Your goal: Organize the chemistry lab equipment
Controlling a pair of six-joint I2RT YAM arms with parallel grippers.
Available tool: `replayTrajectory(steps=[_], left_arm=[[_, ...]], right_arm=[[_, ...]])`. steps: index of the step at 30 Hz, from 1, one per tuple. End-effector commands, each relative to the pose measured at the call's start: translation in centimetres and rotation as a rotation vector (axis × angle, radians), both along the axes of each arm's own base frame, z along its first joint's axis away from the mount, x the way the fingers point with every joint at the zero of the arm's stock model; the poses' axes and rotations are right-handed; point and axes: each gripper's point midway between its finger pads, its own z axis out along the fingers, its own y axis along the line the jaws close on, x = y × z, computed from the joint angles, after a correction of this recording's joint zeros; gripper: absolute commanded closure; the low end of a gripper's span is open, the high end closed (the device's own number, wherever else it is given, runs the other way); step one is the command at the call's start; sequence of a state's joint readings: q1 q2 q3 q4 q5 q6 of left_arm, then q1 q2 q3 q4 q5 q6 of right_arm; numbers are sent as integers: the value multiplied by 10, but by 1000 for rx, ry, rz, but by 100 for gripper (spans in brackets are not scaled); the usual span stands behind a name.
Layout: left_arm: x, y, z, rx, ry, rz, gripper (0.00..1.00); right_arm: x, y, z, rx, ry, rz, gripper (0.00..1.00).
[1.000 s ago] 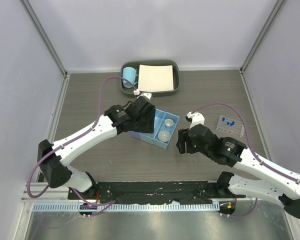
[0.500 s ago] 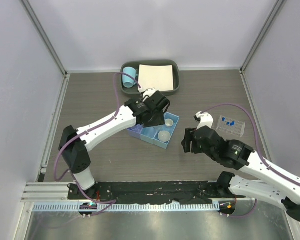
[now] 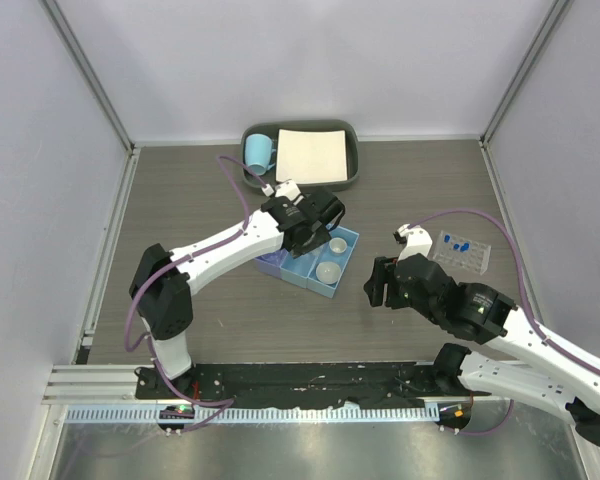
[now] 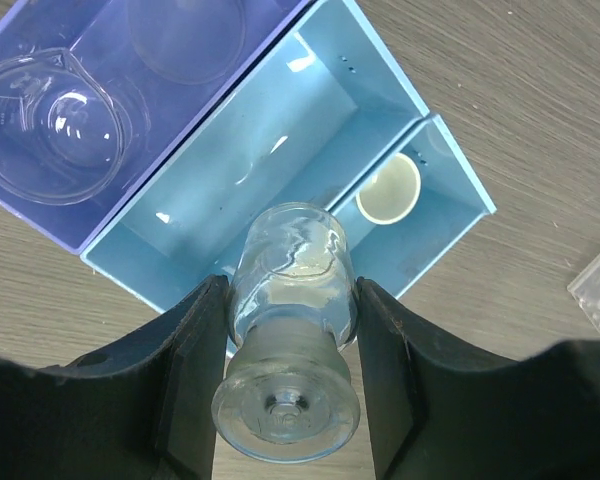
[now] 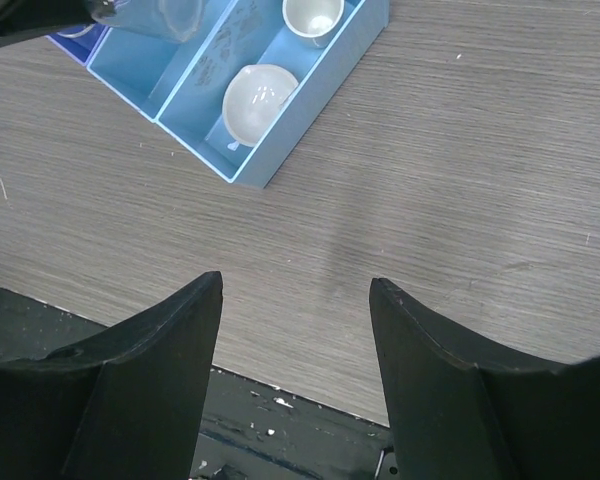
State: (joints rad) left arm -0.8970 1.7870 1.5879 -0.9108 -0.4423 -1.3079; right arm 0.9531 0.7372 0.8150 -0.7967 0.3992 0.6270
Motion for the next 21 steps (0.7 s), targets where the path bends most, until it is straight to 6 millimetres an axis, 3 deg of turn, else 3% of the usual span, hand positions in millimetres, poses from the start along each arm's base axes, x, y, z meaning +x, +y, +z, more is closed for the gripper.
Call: replayTrajectory(steps=[1, 9, 21], left_arm=[[20, 1, 2, -63, -33, 163, 80], [25, 19, -29, -94, -16, 350, 80], [26, 32, -55, 6, 31, 428, 83]], right_arm=[[-3, 4, 8, 33, -4, 21, 34], [-7, 6, 10, 17, 1, 61, 34], [-11, 12, 8, 32, 7, 108, 34]])
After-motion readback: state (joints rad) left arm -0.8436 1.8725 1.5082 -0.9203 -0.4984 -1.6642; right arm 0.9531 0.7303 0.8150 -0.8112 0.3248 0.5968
